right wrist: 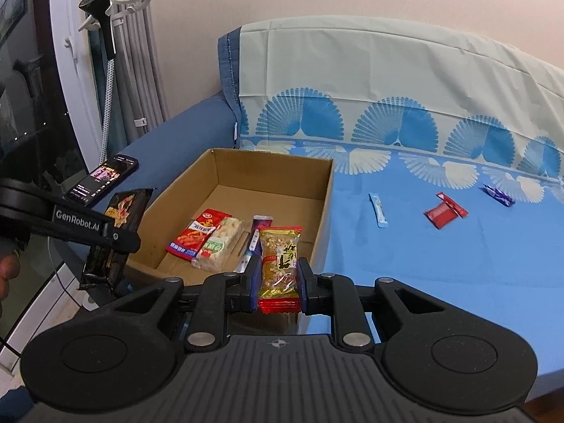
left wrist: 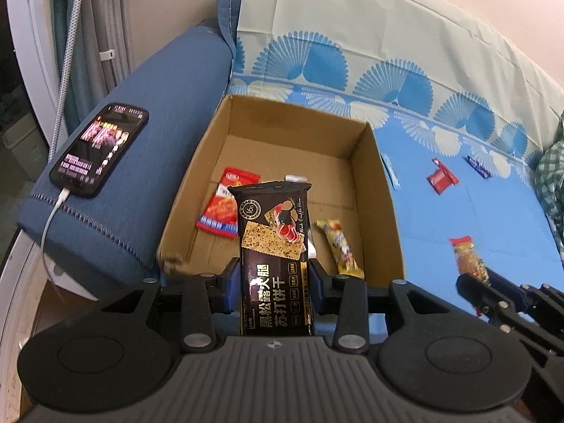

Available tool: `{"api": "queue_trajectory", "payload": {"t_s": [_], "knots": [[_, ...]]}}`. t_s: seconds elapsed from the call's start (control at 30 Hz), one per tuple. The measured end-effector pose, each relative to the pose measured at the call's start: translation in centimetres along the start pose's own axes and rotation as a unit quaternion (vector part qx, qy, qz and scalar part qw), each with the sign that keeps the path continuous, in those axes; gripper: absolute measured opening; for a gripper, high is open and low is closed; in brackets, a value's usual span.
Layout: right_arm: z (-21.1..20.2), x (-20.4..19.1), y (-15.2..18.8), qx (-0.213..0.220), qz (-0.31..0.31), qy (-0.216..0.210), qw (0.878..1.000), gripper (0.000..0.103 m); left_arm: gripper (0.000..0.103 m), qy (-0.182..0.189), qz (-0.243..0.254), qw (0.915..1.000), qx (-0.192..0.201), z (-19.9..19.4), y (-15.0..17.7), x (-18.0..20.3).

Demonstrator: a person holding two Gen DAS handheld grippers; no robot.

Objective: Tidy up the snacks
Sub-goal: 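Carry the dark cracker pack and yellow candy over the box with both tools, then open both tools to drop the cracker pack and candy into the box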

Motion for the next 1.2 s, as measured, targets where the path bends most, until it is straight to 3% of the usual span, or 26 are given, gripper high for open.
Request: {"api": "queue_trajectory", "payload": {"t_s": [0.63,1.2], "knots": [[12.6,-0.6,-4.9,-0.034,0.001,-0.019,0.999,0.022,0.043,-0.006,0.010,0.9996,-0.026,9.6,-7.2,-1.6],[20.8,0.1,-4.6,-0.083,0.011,-0.012,0.996,0.022,0.043,-0.037,0.038,0.9962,-0.069,17.1,-8.2,-1.9]]}}
Point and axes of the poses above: each gripper's, at about its wrist camera, not at the fingertips, and z roughly the way its jaws point, x to its right, y to its underside, the point moved 2 cm from there along z, roughly the way its jaws point, and after that the axes turned 9 degrees about z, right-handed, at the moved point
